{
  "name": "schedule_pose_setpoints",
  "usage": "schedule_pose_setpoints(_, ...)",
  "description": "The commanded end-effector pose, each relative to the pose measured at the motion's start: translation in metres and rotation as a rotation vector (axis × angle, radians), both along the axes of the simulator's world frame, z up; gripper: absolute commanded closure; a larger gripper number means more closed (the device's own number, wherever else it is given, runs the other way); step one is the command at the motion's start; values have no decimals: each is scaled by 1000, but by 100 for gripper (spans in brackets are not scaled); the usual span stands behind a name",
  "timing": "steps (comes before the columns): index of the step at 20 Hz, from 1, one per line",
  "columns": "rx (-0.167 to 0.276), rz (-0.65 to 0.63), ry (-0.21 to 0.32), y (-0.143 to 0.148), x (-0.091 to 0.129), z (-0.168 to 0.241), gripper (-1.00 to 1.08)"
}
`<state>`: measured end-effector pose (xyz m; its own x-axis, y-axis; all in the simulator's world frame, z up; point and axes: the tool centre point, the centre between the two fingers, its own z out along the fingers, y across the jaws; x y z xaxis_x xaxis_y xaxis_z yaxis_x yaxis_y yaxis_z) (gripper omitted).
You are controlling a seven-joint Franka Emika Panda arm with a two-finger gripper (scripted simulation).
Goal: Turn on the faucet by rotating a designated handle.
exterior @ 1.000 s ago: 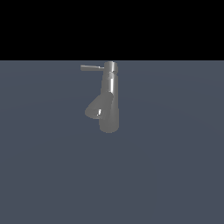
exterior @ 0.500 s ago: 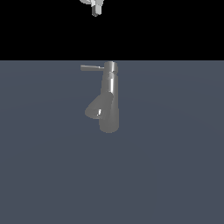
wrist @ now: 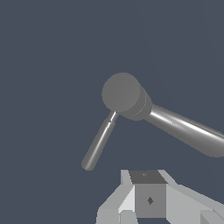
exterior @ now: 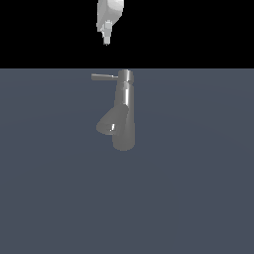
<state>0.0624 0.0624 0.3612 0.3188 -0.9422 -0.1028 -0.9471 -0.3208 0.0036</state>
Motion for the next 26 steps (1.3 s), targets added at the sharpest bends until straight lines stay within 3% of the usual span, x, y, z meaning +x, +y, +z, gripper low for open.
schedule_pose_setpoints(1,-6,-62,9,5,13,-15,108)
schedule_pose_setpoints(13,-39,-326,44,30,61,-89,108)
schedule_pose_setpoints(26,-58,-440,55,42,78,-125,108)
